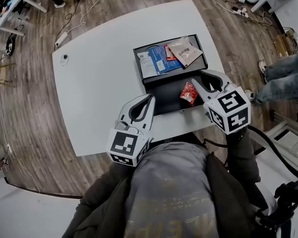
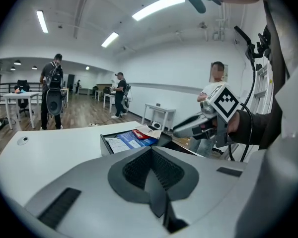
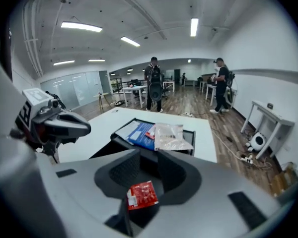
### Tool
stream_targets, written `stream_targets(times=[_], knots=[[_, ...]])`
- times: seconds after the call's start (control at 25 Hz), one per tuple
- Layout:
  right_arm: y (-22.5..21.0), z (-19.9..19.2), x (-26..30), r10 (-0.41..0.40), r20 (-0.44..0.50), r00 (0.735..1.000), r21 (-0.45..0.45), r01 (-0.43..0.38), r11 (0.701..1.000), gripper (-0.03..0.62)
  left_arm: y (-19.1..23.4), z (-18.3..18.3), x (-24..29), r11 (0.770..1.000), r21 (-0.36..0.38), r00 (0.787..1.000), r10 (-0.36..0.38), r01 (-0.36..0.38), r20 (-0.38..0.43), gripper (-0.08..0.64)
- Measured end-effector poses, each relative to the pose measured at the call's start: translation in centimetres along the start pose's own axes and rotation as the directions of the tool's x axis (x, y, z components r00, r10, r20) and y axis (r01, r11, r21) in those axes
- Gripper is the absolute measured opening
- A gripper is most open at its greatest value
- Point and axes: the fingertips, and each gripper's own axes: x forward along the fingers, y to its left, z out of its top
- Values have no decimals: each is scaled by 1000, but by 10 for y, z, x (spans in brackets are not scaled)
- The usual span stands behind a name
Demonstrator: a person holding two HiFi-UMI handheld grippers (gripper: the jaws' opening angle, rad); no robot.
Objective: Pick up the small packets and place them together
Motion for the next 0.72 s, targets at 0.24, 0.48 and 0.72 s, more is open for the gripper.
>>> stream_targets(times=[0.24, 0.48, 0.72], knots=[[20, -47, 27, 31, -158, 987, -76, -44, 996, 112, -4, -11, -5, 1000, 0, 999, 9, -9, -37, 2], [21, -73, 47, 33, -271, 962, -112, -65, 992, 114, 1, -16, -8, 1000, -8, 998, 28, -28, -48, 2], [25, -84, 56, 22, -353, 936, -154, -81, 985, 114, 6, -15, -7, 999, -18, 998, 34, -35, -44, 2]])
